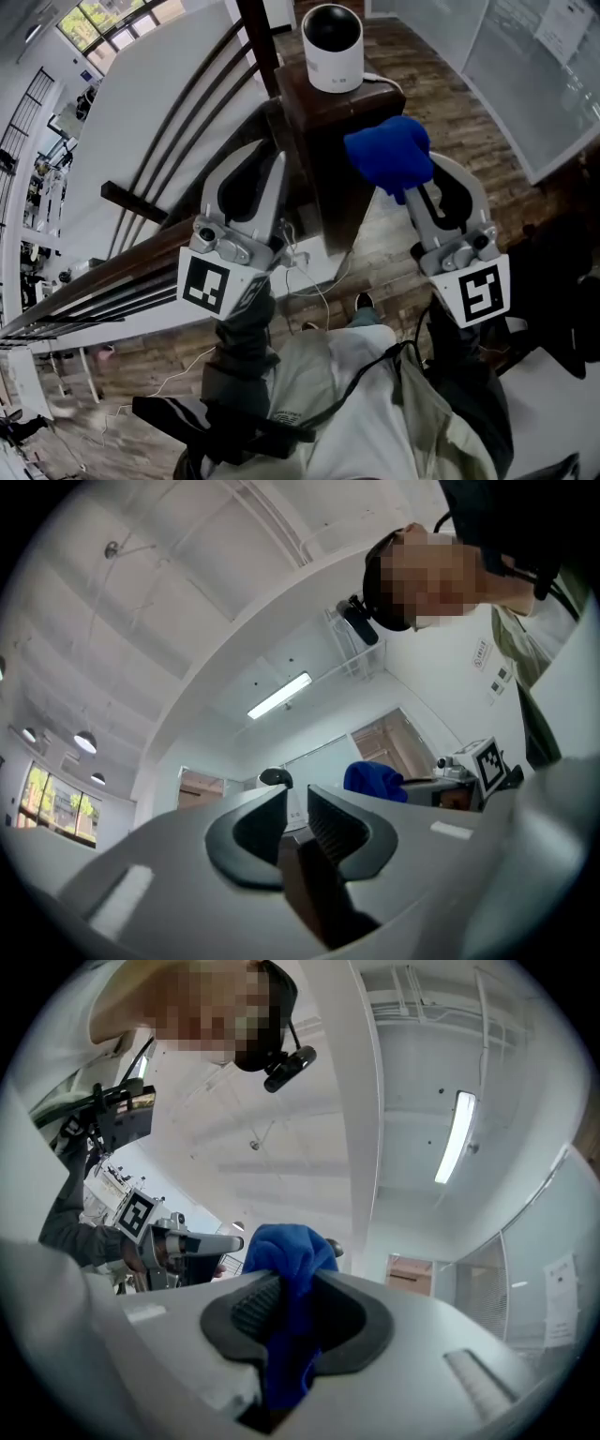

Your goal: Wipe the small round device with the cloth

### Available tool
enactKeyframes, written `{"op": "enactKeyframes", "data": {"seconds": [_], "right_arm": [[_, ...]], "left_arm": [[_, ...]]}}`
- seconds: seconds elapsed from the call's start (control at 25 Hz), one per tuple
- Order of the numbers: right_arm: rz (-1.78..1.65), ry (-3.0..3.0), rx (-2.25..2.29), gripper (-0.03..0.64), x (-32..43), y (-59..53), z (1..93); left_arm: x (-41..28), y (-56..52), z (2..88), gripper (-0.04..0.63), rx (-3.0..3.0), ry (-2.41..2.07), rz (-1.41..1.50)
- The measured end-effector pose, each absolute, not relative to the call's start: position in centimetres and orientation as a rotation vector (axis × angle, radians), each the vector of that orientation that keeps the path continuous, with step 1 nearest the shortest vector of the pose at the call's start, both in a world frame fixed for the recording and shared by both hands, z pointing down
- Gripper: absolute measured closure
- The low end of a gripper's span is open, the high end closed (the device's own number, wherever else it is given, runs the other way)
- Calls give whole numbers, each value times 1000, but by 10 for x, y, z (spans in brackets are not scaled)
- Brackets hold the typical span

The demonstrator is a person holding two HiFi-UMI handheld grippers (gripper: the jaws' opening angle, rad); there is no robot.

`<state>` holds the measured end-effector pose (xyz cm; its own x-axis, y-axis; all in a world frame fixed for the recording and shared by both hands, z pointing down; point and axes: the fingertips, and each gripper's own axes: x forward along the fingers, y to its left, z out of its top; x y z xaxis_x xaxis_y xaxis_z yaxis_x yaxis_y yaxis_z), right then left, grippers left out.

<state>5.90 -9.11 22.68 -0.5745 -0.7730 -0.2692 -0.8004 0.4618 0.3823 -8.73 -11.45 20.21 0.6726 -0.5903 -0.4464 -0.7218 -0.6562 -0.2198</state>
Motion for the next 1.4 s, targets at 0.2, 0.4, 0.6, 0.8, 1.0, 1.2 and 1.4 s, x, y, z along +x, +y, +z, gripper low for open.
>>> {"op": "enactKeyframes", "data": {"seconds": [0.2, 0.4, 0.6, 0.8, 1.0, 1.2, 1.4], "right_arm": [[978, 2673, -1509, 540, 62, -128, 180], [1090, 2765, -1612, 540, 51, -162, 144], [1200, 2844, -1716, 543, 34, -190, 108], [1299, 3000, -1666, 543, 10, -195, 122], [1350, 3070, -1651, 548, 11, -187, 160], [1339, 2784, -1806, 548, 37, -189, 104], [1504, 2957, -1703, 548, 17, -218, 91]], "left_arm": [[-75, -146, 176, 474, -2465, 1039, 394], [-67, -174, 162, 474, -2490, 1058, 375], [-60, -190, 157, 550, -2513, 1046, 358], [-57, -201, 156, 566, -2528, 1056, 362], [-44, -211, 167, 522, -2562, 1006, 322], [-27, -218, 180, 377, -2618, 919, 251], [-26, -222, 185, 353, -2670, 907, 287]]}}
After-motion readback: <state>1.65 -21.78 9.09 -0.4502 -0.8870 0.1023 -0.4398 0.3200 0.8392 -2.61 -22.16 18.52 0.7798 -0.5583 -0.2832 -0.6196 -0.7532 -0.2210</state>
